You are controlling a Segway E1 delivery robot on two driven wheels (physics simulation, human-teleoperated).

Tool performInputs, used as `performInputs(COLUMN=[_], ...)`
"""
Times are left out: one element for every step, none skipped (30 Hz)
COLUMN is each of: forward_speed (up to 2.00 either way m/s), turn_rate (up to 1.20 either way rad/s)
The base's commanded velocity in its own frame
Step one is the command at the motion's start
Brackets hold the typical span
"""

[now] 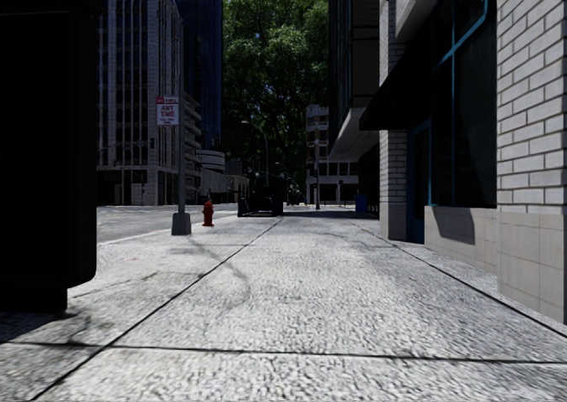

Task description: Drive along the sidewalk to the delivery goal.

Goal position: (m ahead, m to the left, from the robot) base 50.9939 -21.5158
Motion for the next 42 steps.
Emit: performInputs(forward_speed=[2.0, 2.0, 2.0, 2.0, 2.0, 2.0, 2.0, 2.0, 2.0, 2.0, 2.0, 2.0, 2.0, 2.0, 2.0, 2.0, 2.0, 2.0, 2.0, 2.0, 2.0, 2.0, 2.0, 2.0, 2.0, 2.0, 2.0, 2.0, 2.0, 2.0, 2.0, 2.0, 2.0, 2.0, 2.0, 2.0, 2.0, 2.0, 2.0, 2.0, 2.0, 2.0], turn_rate=[0.0, 0.0, 0.0, 0.0, 0.0, 0.0, 0.0, 0.0, 0.0, 0.0, 0.0, 0.0, 0.0, 0.0, 0.0, 0.0, 0.0, 0.0, 0.0, 0.0, 0.0, 0.0, 0.0, 0.0, 0.0, 0.0, 0.0, 0.0, 0.0, 0.0, 0.0, 0.0, 0.0, 0.0, 0.0, 0.0, 0.0, 0.0, 0.0, 0.0, 0.0, 0.0])
